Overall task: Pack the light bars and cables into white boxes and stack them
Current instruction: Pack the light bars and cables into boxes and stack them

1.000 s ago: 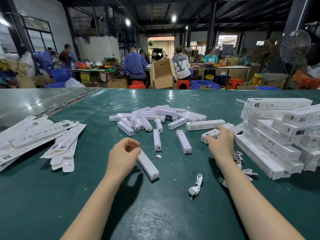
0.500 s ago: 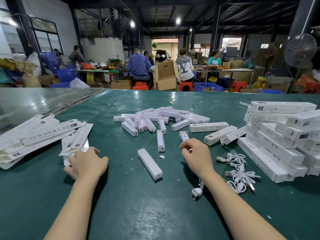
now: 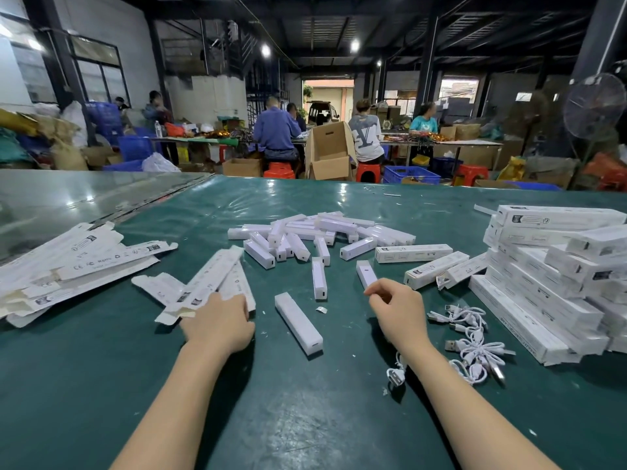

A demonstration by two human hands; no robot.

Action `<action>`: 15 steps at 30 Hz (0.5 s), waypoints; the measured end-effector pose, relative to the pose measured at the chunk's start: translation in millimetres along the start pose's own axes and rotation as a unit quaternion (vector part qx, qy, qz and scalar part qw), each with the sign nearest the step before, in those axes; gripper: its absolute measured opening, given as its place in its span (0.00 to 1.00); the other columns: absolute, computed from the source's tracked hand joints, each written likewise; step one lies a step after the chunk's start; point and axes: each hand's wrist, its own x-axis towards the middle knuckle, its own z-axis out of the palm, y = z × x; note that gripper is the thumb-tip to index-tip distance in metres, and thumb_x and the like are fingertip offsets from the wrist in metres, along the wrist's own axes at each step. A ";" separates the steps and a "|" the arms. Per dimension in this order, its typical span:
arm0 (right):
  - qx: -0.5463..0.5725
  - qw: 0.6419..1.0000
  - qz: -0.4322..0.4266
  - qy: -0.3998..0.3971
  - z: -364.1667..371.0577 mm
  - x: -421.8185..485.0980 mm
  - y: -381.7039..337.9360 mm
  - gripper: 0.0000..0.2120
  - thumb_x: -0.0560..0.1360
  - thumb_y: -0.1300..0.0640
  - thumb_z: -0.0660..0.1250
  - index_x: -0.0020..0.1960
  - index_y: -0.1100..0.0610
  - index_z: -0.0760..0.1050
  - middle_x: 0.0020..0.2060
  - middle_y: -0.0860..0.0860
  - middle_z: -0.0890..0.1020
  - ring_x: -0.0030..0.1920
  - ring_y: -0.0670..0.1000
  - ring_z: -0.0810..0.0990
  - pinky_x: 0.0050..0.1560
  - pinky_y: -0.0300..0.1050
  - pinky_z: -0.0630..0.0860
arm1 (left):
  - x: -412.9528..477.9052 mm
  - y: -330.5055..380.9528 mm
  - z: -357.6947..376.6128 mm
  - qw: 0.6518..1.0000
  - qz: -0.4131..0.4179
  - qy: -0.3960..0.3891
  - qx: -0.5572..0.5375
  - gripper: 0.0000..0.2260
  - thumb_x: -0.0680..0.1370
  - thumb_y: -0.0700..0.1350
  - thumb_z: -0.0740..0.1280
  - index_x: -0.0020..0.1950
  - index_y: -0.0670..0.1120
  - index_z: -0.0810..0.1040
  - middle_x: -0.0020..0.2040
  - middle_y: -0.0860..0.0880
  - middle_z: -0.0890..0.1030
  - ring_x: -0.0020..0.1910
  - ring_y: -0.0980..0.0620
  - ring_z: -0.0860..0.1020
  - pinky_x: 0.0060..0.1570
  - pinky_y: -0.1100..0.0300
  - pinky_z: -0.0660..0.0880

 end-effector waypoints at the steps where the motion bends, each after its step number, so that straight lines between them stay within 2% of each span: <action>1: 0.002 1.000 0.000 0.003 -0.6 -0.8 0.0 0.12 0.70 0.67 0.63 0.35 0.50 0.75 0.27 0.44 0.76 0.31 0.46 0.72 0.32 0.34 0.64 | -1.2 2.1 -0.2 1.000 0.007 0.013 -0.019 0.04 0.76 0.46 0.59 0.50 0.51 0.69 0.56 0.47 0.70 0.55 0.45 0.73 0.53 0.55 0.67; 3: 0.013 1.000 0.000 0.012 -1.6 -1.4 0.6 0.12 0.69 0.67 0.63 0.36 0.51 0.76 0.27 0.46 0.76 0.31 0.48 0.72 0.32 0.33 0.65 | -0.2 2.3 -1.0 0.993 0.021 0.074 -0.094 0.04 0.75 0.40 0.58 0.46 0.48 0.67 0.50 0.46 0.73 0.49 0.44 0.72 0.47 0.55 0.67; 5: 0.031 0.999 -0.004 0.026 -1.7 -2.0 -2.0 0.13 0.69 0.67 0.63 0.35 0.51 0.76 0.28 0.48 0.77 0.32 0.49 0.72 0.33 0.34 0.66 | 1.4 2.7 -2.7 0.959 0.015 0.162 -0.234 0.04 0.76 0.36 0.57 0.46 0.45 0.66 0.45 0.47 0.74 0.45 0.43 0.71 0.43 0.55 0.64; 7: 0.054 0.998 -0.015 0.031 -0.8 -2.4 -8.1 0.13 0.69 0.68 0.63 0.34 0.51 0.76 0.27 0.47 0.77 0.31 0.47 0.72 0.33 0.30 0.66 | 1.9 8.0 -8.4 0.888 0.010 0.201 -0.415 0.03 0.79 0.38 0.58 0.49 0.45 0.66 0.44 0.48 0.74 0.43 0.43 0.74 0.43 0.55 0.66; 9: 0.115 0.993 -0.005 0.009 0.0 -1.3 -15.9 0.12 0.71 0.66 0.64 0.33 0.52 0.76 0.27 0.47 0.76 0.30 0.47 0.72 0.35 0.35 0.69 | -2.6 17.8 -14.6 0.790 0.047 0.190 -0.581 0.06 0.79 0.40 0.62 0.53 0.46 0.66 0.48 0.51 0.75 0.37 0.48 0.78 0.45 0.55 0.71; 10: 0.175 0.984 0.016 -0.017 -0.1 -0.2 -21.3 0.11 0.72 0.65 0.65 0.34 0.54 0.76 0.28 0.49 0.77 0.30 0.48 0.73 0.34 0.37 0.71 | -6.5 22.5 -16.2 0.761 0.080 0.183 -0.618 0.07 0.79 0.39 0.63 0.54 0.48 0.67 0.49 0.53 0.75 0.33 0.52 0.78 0.45 0.55 0.73; 11: 0.254 0.964 0.053 -0.060 -0.4 0.1 -27.9 0.08 0.73 0.62 0.66 0.37 0.55 0.77 0.31 0.51 0.78 0.31 0.49 0.75 0.33 0.38 0.73 | -11.2 26.9 -16.3 0.759 0.126 0.185 -0.612 0.10 0.78 0.38 0.63 0.54 0.50 0.69 0.48 0.56 0.76 0.32 0.55 0.78 0.44 0.55 0.74; 12: 0.339 0.928 0.100 -0.117 -0.1 0.2 -34.7 0.03 0.73 0.57 0.67 0.41 0.55 0.76 0.35 0.53 0.79 0.33 0.49 0.78 0.35 0.40 0.76 | -16.1 31.3 -14.0 0.771 0.180 0.187 -0.582 0.14 0.77 0.35 0.62 0.53 0.54 0.70 0.45 0.58 0.76 0.32 0.55 0.77 0.44 0.55 0.75; 14: 0.470 0.836 0.188 -0.213 0.9 0.2 -42.2 0.17 0.68 0.45 0.65 0.50 0.57 0.72 0.44 0.58 0.80 0.42 0.53 0.81 0.42 0.45 0.79 | -27.1 41.8 -7.3 0.790 0.295 0.174 -0.509 0.24 0.75 0.30 0.60 0.50 0.62 0.72 0.43 0.61 0.78 0.33 0.55 0.75 0.41 0.60 0.74; 15: 0.503 0.803 0.203 -0.248 1.4 0.5 -42.1 0.24 0.65 0.42 0.64 0.53 0.58 0.71 0.47 0.60 0.80 0.46 0.56 0.80 0.46 0.48 0.79 | -32.6 47.3 -3.8 0.793 0.344 0.158 -0.476 0.26 0.74 0.29 0.60 0.50 0.63 0.72 0.45 0.65 0.78 0.35 0.58 0.75 0.40 0.66 0.73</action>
